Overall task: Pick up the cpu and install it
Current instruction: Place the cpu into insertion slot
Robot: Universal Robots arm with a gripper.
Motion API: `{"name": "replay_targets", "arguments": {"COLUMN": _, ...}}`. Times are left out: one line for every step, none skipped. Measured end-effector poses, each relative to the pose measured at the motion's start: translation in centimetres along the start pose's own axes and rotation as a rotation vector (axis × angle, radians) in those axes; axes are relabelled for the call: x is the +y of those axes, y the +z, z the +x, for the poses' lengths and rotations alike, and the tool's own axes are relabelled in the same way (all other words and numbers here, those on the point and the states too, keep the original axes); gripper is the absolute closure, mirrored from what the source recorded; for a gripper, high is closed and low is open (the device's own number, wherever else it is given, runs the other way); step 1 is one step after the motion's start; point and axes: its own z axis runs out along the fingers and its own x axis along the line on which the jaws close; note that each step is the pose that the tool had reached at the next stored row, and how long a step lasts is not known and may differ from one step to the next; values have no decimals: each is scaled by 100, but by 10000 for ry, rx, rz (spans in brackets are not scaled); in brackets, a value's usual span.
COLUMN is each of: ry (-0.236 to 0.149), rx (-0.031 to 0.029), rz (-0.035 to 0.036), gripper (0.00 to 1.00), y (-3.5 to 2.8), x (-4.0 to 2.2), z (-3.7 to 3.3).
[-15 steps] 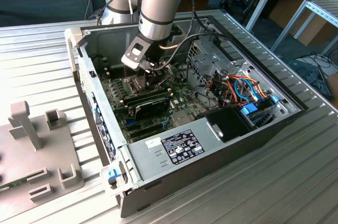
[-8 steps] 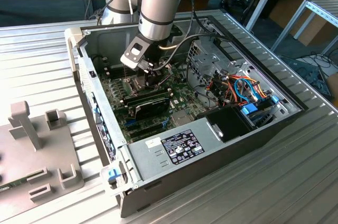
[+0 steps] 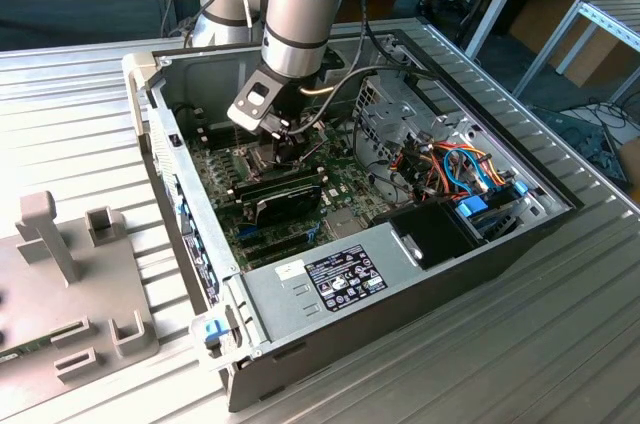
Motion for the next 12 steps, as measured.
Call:
{"name": "replay_targets", "arguments": {"ry": 1, "rx": 1, "rz": -1, "gripper": 46, "y": 1, "x": 0, "z": 0}}
{"name": "replay_targets", "arguments": {"ry": 1, "rx": 0, "rz": -1, "gripper": 46, "y": 1, "x": 0, "z": 0}}
{"name": "replay_targets", "arguments": {"ry": 1, "rx": 1, "rz": -1, "gripper": 46, "y": 1, "x": 0, "z": 0}}
{"name": "replay_targets", "arguments": {"ry": 2, "rx": 3, "rz": -2, "gripper": 46, "y": 2, "x": 0, "z": 3}}
{"name": "replay_targets", "arguments": {"ry": 3, "rx": 3, "rz": -3, "gripper": 46, "y": 3, "x": 0, "z": 6}}
{"name": "replay_targets", "arguments": {"ry": 3, "rx": 2, "rz": -2, "gripper": 46, "y": 2, "x": 0, "z": 10}}
{"name": "replay_targets", "arguments": {"ry": 1, "rx": 2, "rz": -1, "gripper": 46, "y": 2, "x": 0, "z": 13}}
{"name": "replay_targets", "arguments": {"ry": 1, "rx": 1, "rz": -1, "gripper": 46, "y": 2, "x": 0, "z": 16}}
{"name": "replay_targets", "arguments": {"ry": 1, "rx": 0, "rz": -1, "gripper": 46, "y": 2, "x": 0, "z": 18}}
{"name": "replay_targets", "arguments": {"ry": 1, "rx": 1, "rz": -1, "gripper": 46, "y": 2, "x": 0, "z": 20}}
{"name": "replay_targets", "arguments": {"ry": 1, "rx": 1, "rz": -1, "gripper": 46, "y": 2, "x": 0, "z": 22}}
{"name": "replay_targets", "arguments": {"ry": 0, "rx": 3, "rz": -2, "gripper": 46, "y": 7, "x": 1, "z": 23}}
